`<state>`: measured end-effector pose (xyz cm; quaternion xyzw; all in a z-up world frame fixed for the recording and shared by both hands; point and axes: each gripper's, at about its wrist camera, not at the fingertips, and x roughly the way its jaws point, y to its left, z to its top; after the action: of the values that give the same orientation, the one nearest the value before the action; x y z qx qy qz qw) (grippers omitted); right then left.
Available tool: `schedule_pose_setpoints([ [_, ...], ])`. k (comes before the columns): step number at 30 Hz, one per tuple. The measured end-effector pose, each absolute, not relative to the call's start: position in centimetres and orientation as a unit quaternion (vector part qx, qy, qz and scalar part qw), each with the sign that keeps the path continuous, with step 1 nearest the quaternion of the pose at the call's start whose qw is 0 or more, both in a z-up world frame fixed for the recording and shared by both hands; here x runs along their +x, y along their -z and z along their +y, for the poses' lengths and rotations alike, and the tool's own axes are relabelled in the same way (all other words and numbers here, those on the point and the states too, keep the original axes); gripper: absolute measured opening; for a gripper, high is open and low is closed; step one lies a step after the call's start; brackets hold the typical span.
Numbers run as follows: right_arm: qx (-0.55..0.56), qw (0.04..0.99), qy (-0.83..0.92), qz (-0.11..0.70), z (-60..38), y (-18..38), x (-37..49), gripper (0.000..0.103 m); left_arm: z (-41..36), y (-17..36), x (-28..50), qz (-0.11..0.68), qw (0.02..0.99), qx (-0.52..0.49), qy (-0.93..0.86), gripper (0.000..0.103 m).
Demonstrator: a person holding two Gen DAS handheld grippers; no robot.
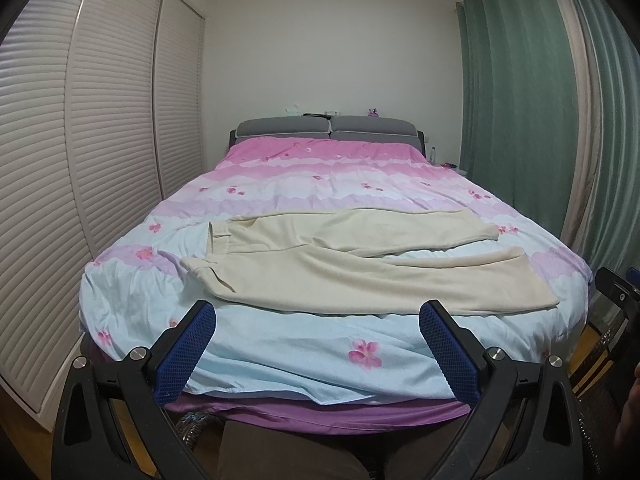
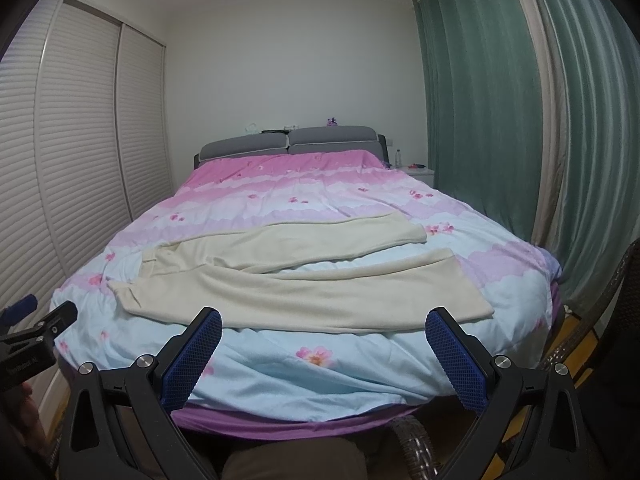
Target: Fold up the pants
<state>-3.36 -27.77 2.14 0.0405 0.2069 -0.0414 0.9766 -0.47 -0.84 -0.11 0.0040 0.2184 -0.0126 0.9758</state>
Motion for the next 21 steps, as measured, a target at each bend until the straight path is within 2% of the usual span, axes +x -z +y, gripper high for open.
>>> schedule_pose_setpoints([
  [13,0.037,0.977,0.052,0.204,-28.4,-1.7,-2.8,0.103,-1.4,-0.2,0.2,0.211,0.977,0.011,0.016,0.103],
  [21,0.025,0.976,0.101,0.192,-30.8,-1.5,0.6,0.103,-3.3,-0.3,5.7,0.216,0.975,0.011,0.04,0.103],
])
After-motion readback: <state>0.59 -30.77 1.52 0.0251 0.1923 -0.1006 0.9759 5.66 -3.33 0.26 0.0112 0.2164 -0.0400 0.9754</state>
